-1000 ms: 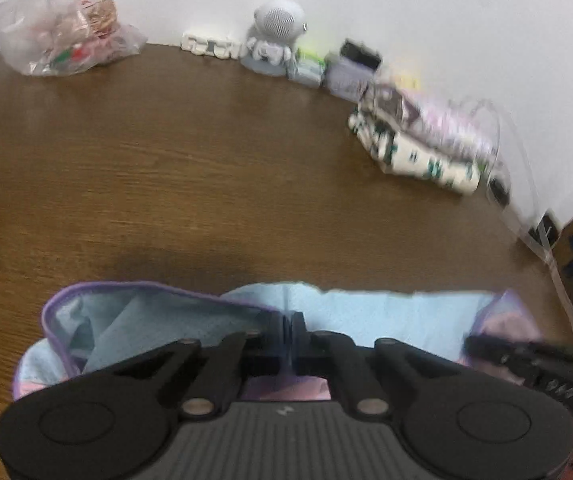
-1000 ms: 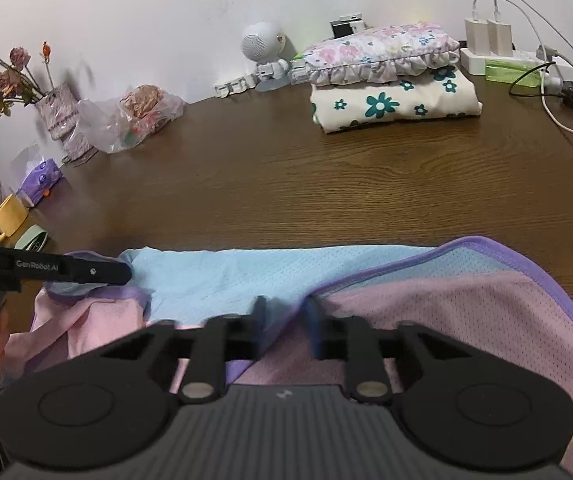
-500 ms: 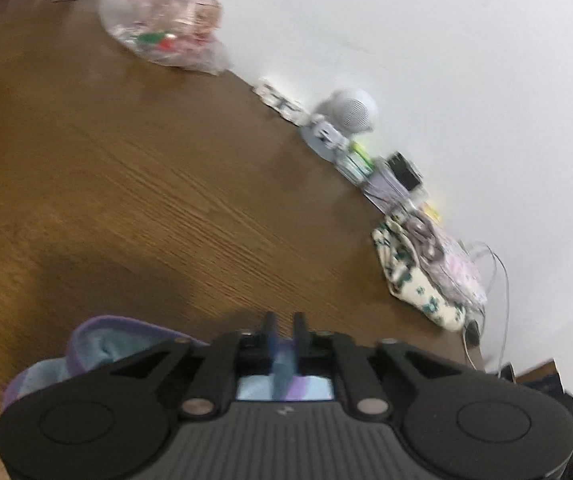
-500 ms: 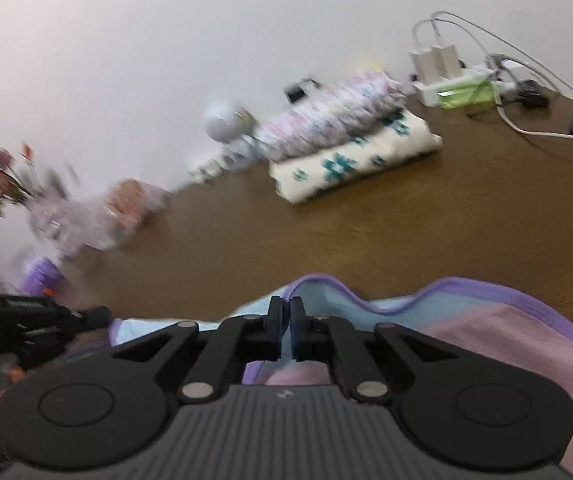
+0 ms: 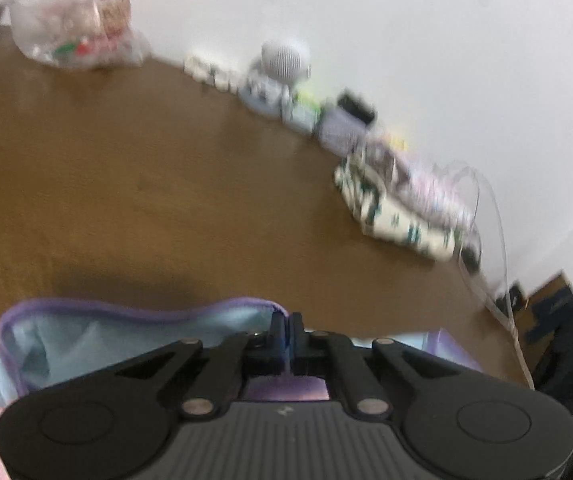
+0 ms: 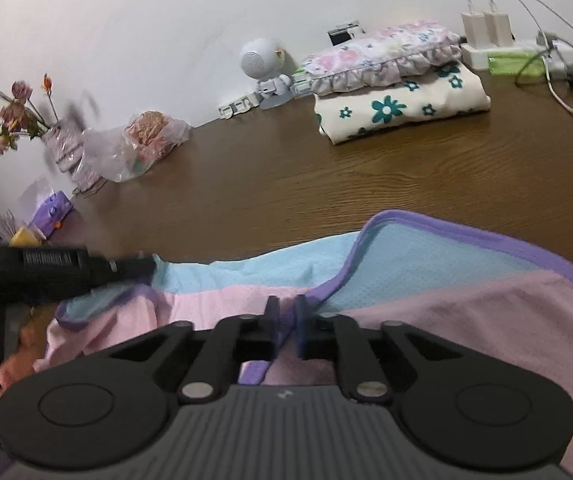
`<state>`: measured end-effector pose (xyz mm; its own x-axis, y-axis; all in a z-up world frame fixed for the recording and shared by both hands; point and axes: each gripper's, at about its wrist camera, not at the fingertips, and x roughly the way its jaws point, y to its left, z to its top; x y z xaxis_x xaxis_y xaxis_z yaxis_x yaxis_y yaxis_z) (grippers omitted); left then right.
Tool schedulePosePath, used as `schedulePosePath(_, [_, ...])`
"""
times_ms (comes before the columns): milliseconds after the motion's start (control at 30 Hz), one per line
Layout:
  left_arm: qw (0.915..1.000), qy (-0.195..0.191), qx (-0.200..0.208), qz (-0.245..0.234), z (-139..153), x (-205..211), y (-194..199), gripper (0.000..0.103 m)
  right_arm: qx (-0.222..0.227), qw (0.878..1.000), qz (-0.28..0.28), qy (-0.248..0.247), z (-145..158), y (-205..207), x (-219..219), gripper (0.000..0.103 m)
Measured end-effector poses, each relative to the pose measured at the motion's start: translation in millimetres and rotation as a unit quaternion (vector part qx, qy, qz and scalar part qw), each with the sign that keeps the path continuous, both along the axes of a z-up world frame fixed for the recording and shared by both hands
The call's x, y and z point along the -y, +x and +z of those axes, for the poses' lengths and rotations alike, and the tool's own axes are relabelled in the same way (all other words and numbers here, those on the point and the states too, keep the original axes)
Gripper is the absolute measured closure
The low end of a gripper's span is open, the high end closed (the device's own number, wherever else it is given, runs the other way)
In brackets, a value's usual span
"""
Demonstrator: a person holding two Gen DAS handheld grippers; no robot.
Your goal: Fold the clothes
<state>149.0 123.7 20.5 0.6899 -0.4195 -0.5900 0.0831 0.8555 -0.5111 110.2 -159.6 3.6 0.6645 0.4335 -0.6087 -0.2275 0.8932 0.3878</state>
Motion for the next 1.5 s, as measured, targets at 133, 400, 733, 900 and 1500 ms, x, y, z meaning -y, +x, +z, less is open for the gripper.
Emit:
schedulePosePath(133, [0.9978, 0.043, -0.009, 0.049, -7.0, -3.5, 2.3, 0.096, 0.01, 1.0, -0.005, -0.002, -1.6, -4.8, -1.5, 0.096])
schedulePosePath(400, [0.9974, 0.052, 0.013, 0.048, 5.9, -14.6, -27.6, 0.048, 0.01, 1.0, -0.02, -0.009, 11.3, -8.0, 4.4, 0.071])
schedulePosePath(733, [0.999, 0.041, -0.01, 0.009, -6.7, 3.6, -12.7, 0.067, -0.015, 0.995, -0.094, 0.026, 13.1, 39.1, 18.2, 0.063])
schedulePosePath(900, [0.998, 0.059, -0.016, 0.015, -11.4, 4.8, -15.7, 0.101, -0.008, 0.992, -0.118, 0.041, -3.4, 39.2, 17.4, 0.101])
schedulePosePath(1500, [0.9949, 0.098, 0.005, 0.025, 1.6, -9.7, -64.3, 0.049, 0.011, 0.999, -0.048, 0.005, 32.9, -21.0, 14.6, 0.065])
